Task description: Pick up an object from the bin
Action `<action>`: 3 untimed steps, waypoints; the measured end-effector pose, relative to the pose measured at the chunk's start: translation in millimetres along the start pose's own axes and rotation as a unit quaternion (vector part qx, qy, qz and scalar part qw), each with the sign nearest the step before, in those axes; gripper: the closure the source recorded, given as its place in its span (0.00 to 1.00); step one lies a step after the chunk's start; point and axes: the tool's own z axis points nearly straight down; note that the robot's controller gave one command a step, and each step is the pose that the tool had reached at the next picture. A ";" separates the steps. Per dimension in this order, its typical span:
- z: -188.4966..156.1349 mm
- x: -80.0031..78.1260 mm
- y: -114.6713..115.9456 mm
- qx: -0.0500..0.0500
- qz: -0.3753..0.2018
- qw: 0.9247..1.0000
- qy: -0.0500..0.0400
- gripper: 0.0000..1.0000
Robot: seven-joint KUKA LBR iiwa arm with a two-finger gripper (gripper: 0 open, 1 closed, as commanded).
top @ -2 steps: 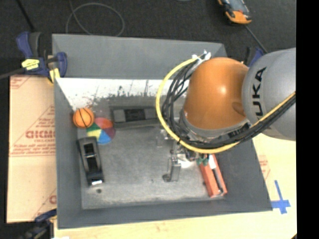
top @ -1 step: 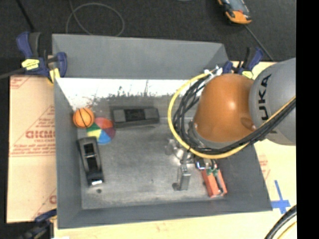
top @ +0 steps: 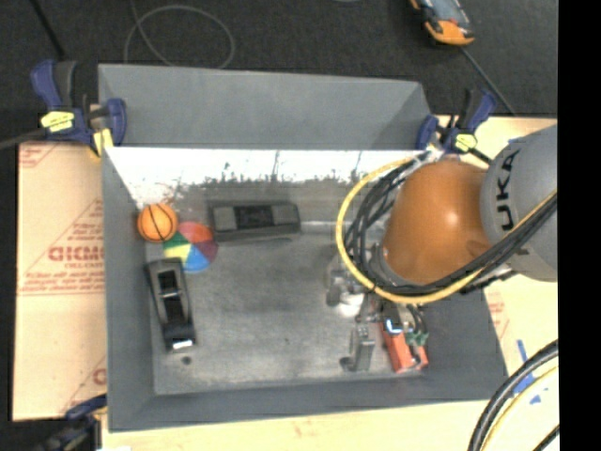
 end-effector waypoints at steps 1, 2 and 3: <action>-40.4 -15.5 3.8 0.000 -0.010 1.000 0.003 0.00; -48.2 -31.8 -33.8 -0.001 -0.005 1.000 -0.006 0.00; -0.4 -25.6 -51.2 0.001 0.010 1.000 -0.004 0.00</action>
Offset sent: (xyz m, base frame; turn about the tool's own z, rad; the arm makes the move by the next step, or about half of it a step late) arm 0.0400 -0.0810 0.0262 0.0271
